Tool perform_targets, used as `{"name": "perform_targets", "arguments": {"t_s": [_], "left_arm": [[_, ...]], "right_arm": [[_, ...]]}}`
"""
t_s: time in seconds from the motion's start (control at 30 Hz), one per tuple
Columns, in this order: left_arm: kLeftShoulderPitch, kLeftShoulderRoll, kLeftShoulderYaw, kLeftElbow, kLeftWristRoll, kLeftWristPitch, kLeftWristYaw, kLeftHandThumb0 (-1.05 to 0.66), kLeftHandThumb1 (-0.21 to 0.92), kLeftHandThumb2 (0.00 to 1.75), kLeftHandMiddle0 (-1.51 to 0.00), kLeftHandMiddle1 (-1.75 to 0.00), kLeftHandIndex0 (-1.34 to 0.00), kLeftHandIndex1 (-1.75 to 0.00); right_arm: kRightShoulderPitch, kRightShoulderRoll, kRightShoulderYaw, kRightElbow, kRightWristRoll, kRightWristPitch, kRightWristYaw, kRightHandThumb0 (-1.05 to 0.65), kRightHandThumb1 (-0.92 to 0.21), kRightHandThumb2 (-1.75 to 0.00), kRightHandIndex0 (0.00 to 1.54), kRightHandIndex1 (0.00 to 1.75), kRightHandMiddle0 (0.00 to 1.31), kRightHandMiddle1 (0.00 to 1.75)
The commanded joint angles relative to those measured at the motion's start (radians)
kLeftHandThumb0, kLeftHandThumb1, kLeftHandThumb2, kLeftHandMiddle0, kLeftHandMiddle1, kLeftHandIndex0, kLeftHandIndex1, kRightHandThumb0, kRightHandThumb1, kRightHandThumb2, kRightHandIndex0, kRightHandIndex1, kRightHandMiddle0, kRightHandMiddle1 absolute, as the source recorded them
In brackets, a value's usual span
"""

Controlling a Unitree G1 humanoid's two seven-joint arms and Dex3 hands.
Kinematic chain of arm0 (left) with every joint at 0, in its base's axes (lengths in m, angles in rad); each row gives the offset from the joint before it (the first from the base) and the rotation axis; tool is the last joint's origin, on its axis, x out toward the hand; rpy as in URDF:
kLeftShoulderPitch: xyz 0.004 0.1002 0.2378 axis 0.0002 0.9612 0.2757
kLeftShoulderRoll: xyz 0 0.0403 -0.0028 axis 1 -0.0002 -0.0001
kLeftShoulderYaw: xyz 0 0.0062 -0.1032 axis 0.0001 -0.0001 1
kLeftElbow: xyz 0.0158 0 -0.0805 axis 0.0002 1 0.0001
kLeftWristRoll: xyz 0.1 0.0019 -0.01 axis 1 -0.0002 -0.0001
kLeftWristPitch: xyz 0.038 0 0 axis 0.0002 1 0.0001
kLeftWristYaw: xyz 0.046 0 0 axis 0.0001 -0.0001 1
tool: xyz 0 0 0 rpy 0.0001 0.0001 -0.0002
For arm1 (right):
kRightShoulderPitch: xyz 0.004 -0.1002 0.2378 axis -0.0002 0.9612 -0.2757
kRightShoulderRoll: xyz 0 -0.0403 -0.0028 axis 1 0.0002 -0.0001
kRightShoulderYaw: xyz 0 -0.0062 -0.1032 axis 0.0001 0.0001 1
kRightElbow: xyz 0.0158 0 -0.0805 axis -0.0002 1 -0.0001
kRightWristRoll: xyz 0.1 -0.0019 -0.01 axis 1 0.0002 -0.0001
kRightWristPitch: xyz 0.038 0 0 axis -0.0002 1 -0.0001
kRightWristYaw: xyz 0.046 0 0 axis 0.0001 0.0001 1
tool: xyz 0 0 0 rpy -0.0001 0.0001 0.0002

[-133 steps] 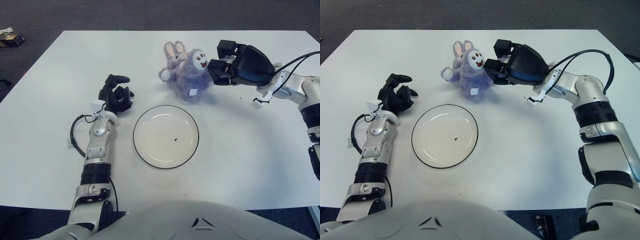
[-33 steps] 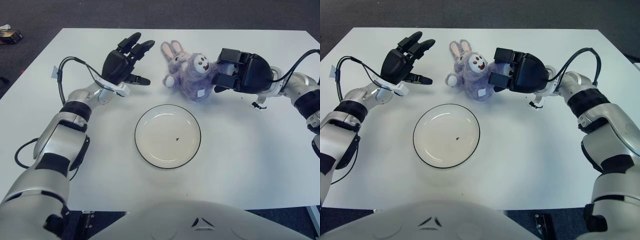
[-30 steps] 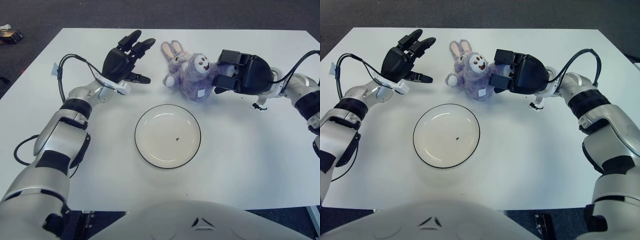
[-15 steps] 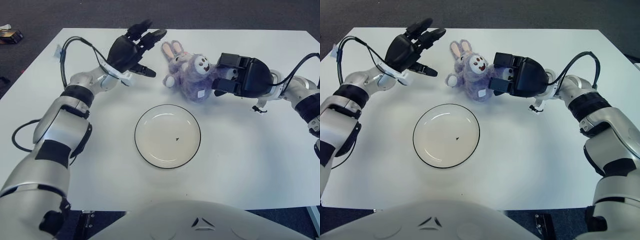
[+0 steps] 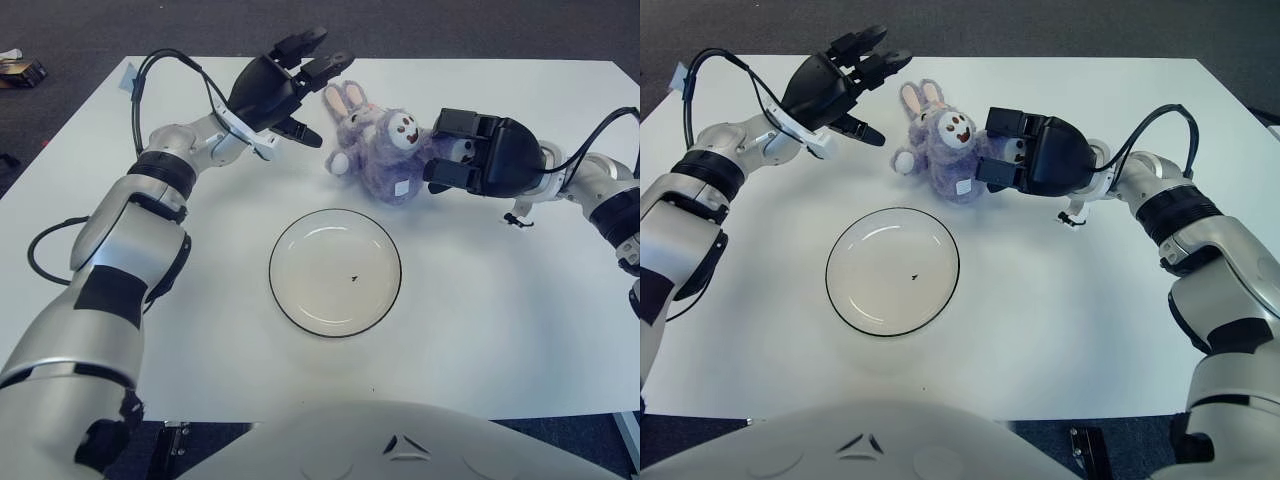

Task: Put the doll into the plate.

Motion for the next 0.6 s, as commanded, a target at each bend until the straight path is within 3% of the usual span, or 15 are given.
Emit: {"name": "perform_targets", "arguments": {"t_s": [0.0,0.17,0.33,0.57], "left_arm": [[-0.058,-0.015,-0.026,0.017,0.015,-0.022,0.008,-0.21,0.87,0.0,-0.33,-0.01,-0.41,-0.06],[-0.066,-0.015,-0.038,0.028,0.017,-0.027,0.019,-0.2,0.87,0.0,-0.33,-0.01,-0.41,-0.05],[-0.126,-0.016,-0.13,0.015,0.123,0.011,0.071,-0.24,0.87,0.0,-0.31,0.0,-0.4,-0.04],[-0.145,-0.016,-0.168,0.025,0.15,0.022,0.103,-0.25,0.87,0.0,-0.3,0.0,-0.4,-0.03]], "right_arm": [[0.029,-0.024,-0.024,-0.042,0.017,-0.009,0.012,-0.01,-0.45,-1.05,0.66,1.42,0.34,1.75],[0.038,-0.027,-0.034,-0.054,0.02,-0.011,0.022,-0.01,-0.45,-1.06,0.66,1.42,0.35,1.75],[0.092,-0.052,-0.08,-0.141,0.081,-0.062,0.08,-0.01,-0.45,-1.06,0.65,1.43,0.35,1.75],[0.118,-0.051,-0.122,-0.178,0.101,-0.089,0.127,-0.01,-0.45,-1.05,0.65,1.43,0.35,1.75]]}}
